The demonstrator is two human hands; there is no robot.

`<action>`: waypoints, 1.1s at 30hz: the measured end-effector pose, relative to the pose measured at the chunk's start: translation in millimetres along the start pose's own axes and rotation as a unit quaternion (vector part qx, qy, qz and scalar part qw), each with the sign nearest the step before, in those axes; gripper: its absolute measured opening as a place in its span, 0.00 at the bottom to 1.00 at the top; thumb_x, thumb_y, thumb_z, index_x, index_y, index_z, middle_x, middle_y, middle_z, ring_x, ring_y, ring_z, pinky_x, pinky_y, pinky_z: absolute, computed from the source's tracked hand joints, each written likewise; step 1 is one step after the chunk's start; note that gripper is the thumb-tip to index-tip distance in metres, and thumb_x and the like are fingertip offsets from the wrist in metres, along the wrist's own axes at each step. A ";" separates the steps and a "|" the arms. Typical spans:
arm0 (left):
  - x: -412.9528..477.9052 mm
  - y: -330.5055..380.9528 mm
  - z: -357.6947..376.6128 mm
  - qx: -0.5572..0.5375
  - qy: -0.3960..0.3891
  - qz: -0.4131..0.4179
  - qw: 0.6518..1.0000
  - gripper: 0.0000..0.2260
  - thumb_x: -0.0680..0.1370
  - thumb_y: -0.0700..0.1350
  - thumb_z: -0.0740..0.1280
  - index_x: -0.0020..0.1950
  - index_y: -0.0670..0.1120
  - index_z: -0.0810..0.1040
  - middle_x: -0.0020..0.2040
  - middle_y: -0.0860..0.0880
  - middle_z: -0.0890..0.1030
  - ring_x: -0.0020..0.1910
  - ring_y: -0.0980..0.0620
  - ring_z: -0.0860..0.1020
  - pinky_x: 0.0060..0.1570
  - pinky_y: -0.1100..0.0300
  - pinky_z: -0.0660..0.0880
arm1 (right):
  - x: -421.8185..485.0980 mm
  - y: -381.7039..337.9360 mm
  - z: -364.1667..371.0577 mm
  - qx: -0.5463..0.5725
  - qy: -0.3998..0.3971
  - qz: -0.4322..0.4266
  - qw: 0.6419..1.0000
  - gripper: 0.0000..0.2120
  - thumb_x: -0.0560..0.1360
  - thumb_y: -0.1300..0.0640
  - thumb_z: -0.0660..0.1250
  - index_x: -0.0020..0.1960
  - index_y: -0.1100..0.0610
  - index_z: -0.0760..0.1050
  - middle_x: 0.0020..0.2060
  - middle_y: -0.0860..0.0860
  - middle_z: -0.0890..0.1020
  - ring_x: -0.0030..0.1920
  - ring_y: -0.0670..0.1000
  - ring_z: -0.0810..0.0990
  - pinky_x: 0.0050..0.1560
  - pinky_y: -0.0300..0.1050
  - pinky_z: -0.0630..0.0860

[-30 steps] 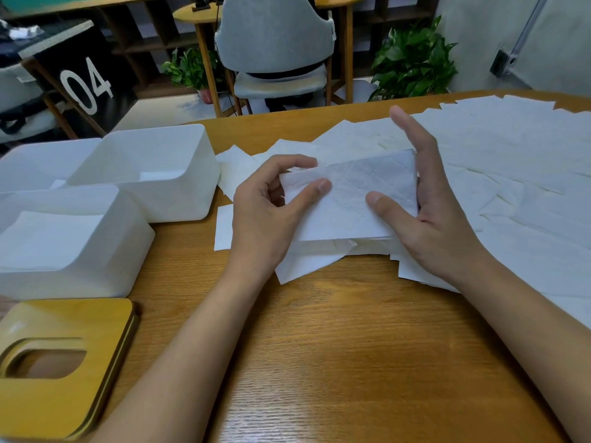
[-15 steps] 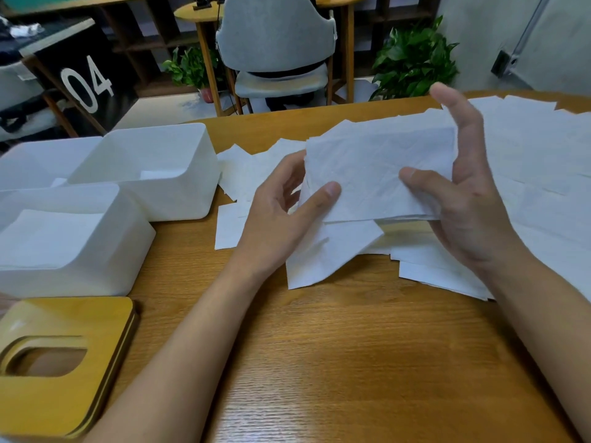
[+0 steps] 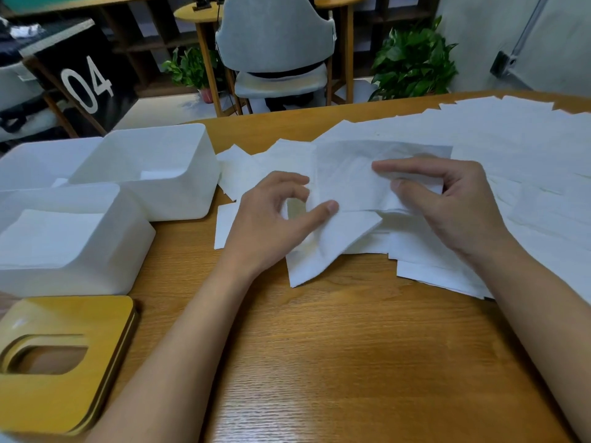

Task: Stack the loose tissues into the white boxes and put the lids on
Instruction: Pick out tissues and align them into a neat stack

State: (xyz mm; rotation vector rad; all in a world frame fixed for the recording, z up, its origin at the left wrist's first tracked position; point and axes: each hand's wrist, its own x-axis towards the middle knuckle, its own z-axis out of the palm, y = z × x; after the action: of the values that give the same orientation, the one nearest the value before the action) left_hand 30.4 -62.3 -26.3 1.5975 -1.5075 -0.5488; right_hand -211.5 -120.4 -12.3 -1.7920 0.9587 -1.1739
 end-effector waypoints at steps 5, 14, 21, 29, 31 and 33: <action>-3.1 3.8 -3.6 -0.018 -0.041 0.001 0.999 0.05 0.77 0.49 0.77 0.42 0.51 0.85 0.51 0.63 0.85 0.57 0.66 0.80 0.61 0.62 0.75 | 1.5 6.4 0.0 -0.007 0.047 0.021 0.999 0.15 0.79 0.66 0.68 0.58 0.50 0.86 0.55 0.42 0.87 0.59 0.39 0.81 0.57 0.29 0.73; -8.3 12.6 -5.8 -0.144 -0.069 0.033 0.987 0.03 0.78 0.41 0.77 0.50 0.43 0.87 0.43 0.47 0.87 0.44 0.56 0.84 0.47 0.67 0.76 | 3.1 10.7 -2.5 -0.043 0.109 0.047 0.992 0.17 0.79 0.63 0.68 0.59 0.46 0.86 0.58 0.40 0.85 0.61 0.40 0.81 0.62 0.37 0.76; -10.0 15.0 -1.6 -0.146 -0.041 0.067 0.986 0.03 0.78 0.42 0.77 0.50 0.49 0.88 0.42 0.53 0.86 0.40 0.58 0.80 0.42 0.67 0.74 | -6.4 -11.3 9.5 -0.008 -0.045 0.007 0.999 0.06 0.78 0.48 0.72 0.50 0.46 0.87 0.48 0.40 0.88 0.54 0.40 0.84 0.56 0.33 0.76; -4.3 12.2 -7.8 -0.089 -0.061 0.015 0.994 0.03 0.76 0.46 0.79 0.49 0.51 0.88 0.42 0.56 0.86 0.38 0.61 0.78 0.42 0.70 0.73 | -1.6 -1.9 10.0 0.008 -0.004 0.073 0.997 0.02 0.76 0.51 0.77 0.47 0.49 0.87 0.46 0.41 0.88 0.50 0.41 0.85 0.52 0.35 0.76; -2.5 10.6 -9.8 -0.085 -0.058 0.005 0.995 0.02 0.77 0.45 0.78 0.48 0.50 0.88 0.40 0.55 0.86 0.38 0.63 0.78 0.42 0.72 0.72 | -1.5 0.9 10.1 0.006 -0.019 0.085 0.996 0.03 0.75 0.51 0.77 0.49 0.47 0.87 0.48 0.38 0.87 0.53 0.39 0.84 0.56 0.36 0.76; -1.9 10.4 -10.5 -0.082 -0.047 0.012 0.995 0.01 0.77 0.45 0.78 0.48 0.49 0.88 0.39 0.56 0.86 0.38 0.63 0.78 0.42 0.72 0.71 | -2.3 -0.2 10.2 -0.006 -0.052 0.080 0.995 0.09 0.76 0.52 0.76 0.55 0.42 0.85 0.53 0.34 0.85 0.57 0.35 0.81 0.59 0.32 0.75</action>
State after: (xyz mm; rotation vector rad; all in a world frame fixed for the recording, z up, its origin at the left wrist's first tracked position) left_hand 32.2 -56.7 -12.6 1.4425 -1.5074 -0.7259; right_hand -202.6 -116.3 -15.7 -1.7328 1.0292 -0.9683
